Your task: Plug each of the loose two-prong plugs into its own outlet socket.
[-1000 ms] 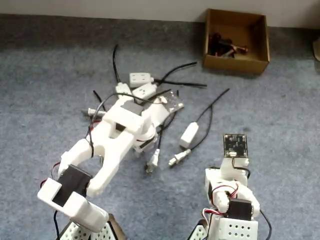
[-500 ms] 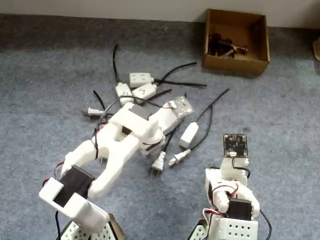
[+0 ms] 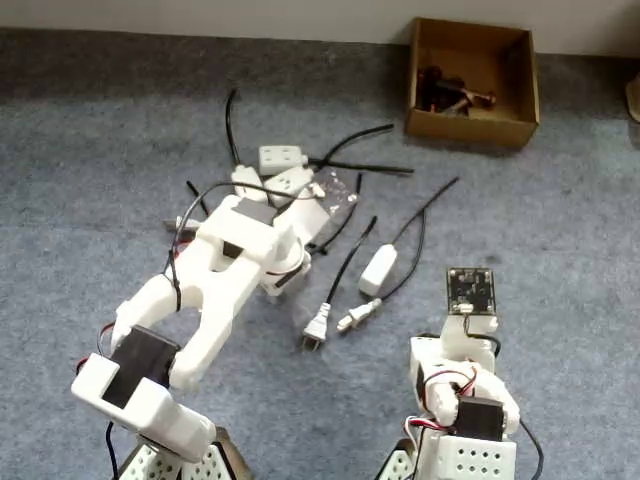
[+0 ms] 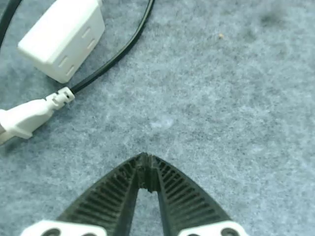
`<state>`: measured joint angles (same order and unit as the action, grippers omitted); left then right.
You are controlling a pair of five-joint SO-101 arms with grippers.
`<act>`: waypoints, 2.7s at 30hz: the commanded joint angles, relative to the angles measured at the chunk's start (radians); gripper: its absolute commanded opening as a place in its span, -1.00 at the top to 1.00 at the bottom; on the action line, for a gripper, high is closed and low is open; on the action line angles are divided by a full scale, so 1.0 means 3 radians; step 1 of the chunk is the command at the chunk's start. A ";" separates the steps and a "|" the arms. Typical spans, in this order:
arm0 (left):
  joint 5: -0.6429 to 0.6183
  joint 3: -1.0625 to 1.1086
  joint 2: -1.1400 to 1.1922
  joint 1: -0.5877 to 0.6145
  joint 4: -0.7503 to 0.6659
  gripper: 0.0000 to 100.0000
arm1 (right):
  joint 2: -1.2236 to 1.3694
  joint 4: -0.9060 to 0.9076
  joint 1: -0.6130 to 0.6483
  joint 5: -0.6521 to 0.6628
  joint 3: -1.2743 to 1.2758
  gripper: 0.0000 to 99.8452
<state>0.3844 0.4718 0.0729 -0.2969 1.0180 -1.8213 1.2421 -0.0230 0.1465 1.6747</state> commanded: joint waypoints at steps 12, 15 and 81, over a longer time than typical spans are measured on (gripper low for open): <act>-0.0026 -0.0033 -0.0146 -0.0105 -0.0020 0.82 | -0.0049 0.0003 -0.0033 0.0031 0.0427 0.99; -0.0026 -0.0033 -0.0146 -0.0105 -0.0020 0.81 | -0.0049 0.0003 -0.0033 0.0031 0.0427 0.99; -0.0143 -0.0816 -0.0841 -0.0069 0.0895 0.52 | -0.0054 -0.0003 -0.0187 0.0031 0.0427 0.99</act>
<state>0.3521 0.2923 -0.1051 -0.3291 1.2344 -1.8213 1.2421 -0.0690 0.1465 1.6747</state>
